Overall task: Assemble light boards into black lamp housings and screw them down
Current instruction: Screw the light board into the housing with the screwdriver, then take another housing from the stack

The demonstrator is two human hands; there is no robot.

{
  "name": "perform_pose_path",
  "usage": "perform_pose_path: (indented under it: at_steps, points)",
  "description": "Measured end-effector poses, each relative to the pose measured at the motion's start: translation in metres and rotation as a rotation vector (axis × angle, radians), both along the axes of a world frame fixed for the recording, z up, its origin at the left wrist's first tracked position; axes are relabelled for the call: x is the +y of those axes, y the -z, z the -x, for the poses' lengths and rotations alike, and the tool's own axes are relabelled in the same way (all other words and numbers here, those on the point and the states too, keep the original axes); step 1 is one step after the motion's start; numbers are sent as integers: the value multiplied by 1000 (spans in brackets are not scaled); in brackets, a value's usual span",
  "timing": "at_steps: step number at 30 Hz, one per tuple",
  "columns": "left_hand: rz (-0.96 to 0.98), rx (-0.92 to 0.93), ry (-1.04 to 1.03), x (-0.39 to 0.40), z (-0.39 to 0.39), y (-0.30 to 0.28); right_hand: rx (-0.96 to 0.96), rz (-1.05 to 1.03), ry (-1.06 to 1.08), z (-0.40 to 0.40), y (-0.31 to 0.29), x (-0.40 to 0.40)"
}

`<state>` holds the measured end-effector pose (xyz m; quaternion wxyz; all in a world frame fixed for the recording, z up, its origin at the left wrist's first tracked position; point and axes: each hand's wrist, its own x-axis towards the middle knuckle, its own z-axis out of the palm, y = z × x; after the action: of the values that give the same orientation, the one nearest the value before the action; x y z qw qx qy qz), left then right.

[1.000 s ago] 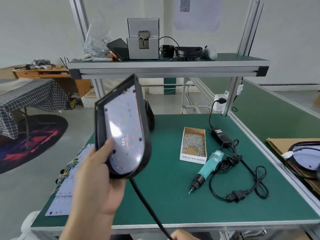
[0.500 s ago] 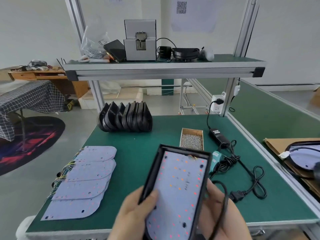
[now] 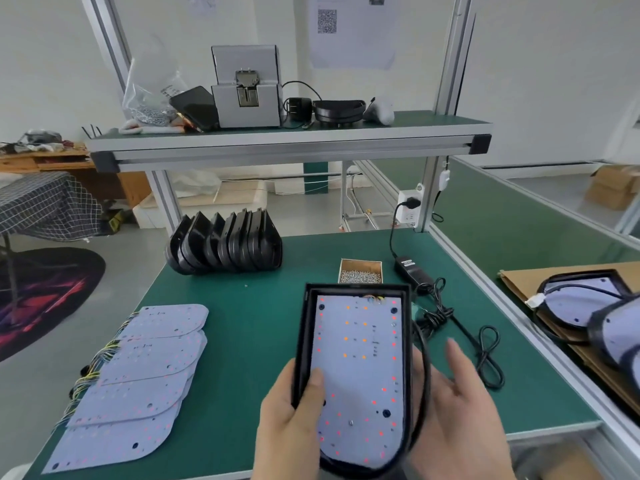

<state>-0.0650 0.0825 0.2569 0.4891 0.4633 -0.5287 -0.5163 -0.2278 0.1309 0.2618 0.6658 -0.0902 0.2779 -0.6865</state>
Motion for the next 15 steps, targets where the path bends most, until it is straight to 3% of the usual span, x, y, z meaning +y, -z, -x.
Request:
perform_pose_path:
  at_steps: [2, 5, 6, 13, 15]
  points:
    - [108, -54, 3, -1, 9, -1, 69, 70, 8, 5, 6, 3]
    - [223, -125, 99, 5, 27, -5, 516, 35, 125, 6, 10, 10]
    - [225, -124, 136, 8, 34, -7, 542, 1, 198, 9, 15, 12]
    - [125, -29, 382, 31, 94, -18, 116, -54, 456, 29, 9, 51]
    - [108, -52, 455, 39, 110, -19, 23, -31, 429, 38, 4, 66]
